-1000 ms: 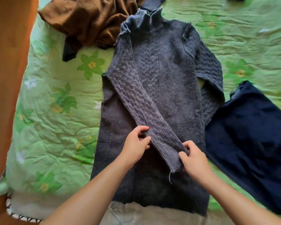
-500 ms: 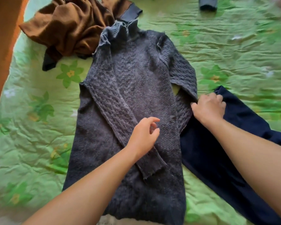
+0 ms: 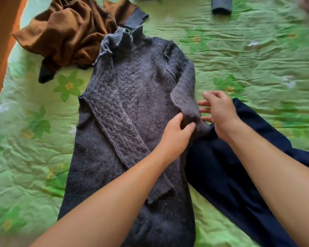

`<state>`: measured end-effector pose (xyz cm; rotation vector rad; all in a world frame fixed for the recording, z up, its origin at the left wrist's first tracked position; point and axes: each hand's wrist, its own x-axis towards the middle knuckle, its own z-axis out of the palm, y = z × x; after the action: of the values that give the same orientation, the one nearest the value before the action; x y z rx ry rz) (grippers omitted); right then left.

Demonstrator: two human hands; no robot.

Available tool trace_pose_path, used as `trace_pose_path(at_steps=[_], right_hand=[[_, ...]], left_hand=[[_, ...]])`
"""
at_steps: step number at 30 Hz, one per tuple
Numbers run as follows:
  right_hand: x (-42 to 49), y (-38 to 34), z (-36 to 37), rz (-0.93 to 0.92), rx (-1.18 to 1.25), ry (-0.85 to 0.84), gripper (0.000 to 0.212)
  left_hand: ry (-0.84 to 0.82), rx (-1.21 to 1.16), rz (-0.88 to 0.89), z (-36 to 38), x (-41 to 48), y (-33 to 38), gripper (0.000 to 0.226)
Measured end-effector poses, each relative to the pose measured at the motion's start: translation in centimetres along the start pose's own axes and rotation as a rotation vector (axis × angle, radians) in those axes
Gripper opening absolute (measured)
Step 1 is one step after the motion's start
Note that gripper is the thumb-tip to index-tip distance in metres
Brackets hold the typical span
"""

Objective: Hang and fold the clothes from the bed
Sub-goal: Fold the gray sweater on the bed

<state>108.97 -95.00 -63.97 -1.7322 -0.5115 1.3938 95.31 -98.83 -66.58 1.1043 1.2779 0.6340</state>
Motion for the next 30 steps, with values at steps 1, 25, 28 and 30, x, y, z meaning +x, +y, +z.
trace_pose_path(at_steps=[1, 25, 28, 30], right_hand=[[0.3, -0.1, -0.2, 0.085, 0.084, -0.038, 0.021], [-4.2, 9.3, 16.3, -0.391, -1.147, -0.288, 0.037], [-7.3, 9.8, 17.6, -0.226, -1.033, -0.404, 0.033], [-8.4, 9.8, 18.2, -0.021, -0.744, -0.440, 0.026]], left_hand=[[-0.052, -0.202, -0.051, -0.3, -0.2, 0.6, 0.023], [0.357, 0.232, -0.414, -16.3, -10.5, -8.1, 0.069], [0.240, 0.301, -0.331, -15.9, -8.8, -8.3, 0.055], [0.202, 0.164, -0.324, -16.3, -8.5, -8.6, 0.035]])
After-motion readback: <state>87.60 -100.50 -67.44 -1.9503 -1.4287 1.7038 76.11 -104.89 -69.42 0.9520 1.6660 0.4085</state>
